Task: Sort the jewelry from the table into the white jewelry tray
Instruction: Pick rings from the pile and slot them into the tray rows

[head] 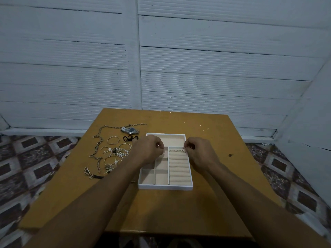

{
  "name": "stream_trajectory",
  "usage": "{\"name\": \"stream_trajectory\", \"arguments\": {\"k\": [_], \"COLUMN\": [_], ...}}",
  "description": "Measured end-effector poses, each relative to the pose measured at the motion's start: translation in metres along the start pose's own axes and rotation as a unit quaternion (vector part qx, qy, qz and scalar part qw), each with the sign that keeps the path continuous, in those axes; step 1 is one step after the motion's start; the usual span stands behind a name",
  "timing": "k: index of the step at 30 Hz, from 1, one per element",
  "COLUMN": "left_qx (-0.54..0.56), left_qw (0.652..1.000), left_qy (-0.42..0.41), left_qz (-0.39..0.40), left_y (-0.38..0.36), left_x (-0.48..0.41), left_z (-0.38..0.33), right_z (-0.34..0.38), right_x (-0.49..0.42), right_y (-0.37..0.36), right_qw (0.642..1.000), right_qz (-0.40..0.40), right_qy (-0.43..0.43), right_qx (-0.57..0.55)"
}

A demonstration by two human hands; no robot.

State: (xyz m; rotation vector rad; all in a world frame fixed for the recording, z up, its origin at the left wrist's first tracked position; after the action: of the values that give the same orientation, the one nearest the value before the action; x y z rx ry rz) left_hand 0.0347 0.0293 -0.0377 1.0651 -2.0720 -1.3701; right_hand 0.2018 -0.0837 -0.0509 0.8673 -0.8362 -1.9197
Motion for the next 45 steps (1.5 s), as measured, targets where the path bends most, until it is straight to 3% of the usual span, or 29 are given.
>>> {"name": "stream_trajectory", "arguments": {"k": [10,29,38,45], "left_qx": [0.074,0.078,0.044,-0.026], "left_qw": [0.997,0.996,0.995,0.991], "left_qy": [-0.015,-0.045,-0.082,-0.11], "left_qz": [-0.004,-0.019,-0.039,-0.066], "left_y": [-0.007,-0.021,-0.025,-0.025], "left_x": [-0.003,-0.003,-0.002,0.0], "left_z": [-0.004,-0.012,-0.014,-0.019], "right_z": [-0.004,-0.011,-0.007,-0.005], "right_x": [0.002,0.01,0.014,0.018], "right_y": [-0.006,-0.004,-0.004,0.002], "right_qw": [0.998,0.993,0.968,0.982], "right_qz": [0.009,0.024,0.04,0.032], "right_qy": [0.031,0.038,0.1,0.077], "right_qx": [0.046,0.113,0.228,0.172]}}
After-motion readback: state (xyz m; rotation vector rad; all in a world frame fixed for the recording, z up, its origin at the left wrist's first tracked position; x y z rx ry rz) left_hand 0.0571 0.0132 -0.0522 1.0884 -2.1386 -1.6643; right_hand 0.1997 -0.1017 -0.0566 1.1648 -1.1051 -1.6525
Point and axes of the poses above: each hand's wrist, its own x-axis away from the middle knuckle, its own y-axis out of the back of the hand, z = x × y, the point moved 2 cm from there along -x, towards the middle knuckle, and after that the axes turned 2 degrees about y, right-handed, at the moved point
